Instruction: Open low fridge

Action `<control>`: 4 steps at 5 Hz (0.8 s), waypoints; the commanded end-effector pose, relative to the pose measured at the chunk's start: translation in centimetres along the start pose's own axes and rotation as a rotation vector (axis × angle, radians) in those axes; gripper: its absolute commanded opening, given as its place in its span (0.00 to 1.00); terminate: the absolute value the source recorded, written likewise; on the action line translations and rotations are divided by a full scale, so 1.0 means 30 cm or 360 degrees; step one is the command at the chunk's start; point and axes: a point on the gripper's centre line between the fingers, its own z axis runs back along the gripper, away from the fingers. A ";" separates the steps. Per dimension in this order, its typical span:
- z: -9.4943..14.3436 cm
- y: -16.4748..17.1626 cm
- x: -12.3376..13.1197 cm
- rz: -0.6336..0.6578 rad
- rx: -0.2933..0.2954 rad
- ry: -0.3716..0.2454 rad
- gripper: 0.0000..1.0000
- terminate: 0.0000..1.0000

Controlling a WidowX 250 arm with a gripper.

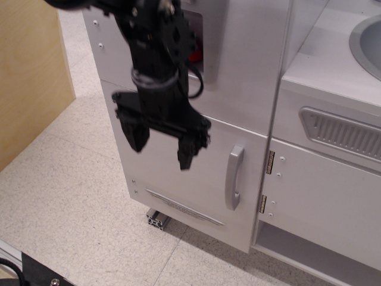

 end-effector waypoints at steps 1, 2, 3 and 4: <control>-0.058 -0.161 0.060 -0.0101 -0.0032 -0.0203 1.00 0.00; -0.084 -0.176 0.104 -0.0069 -0.0021 -0.0243 1.00 0.00; -0.113 -0.144 0.153 0.0005 0.0042 -0.0276 1.00 0.00; -0.170 -0.133 0.197 0.0047 0.0092 -0.0260 1.00 0.00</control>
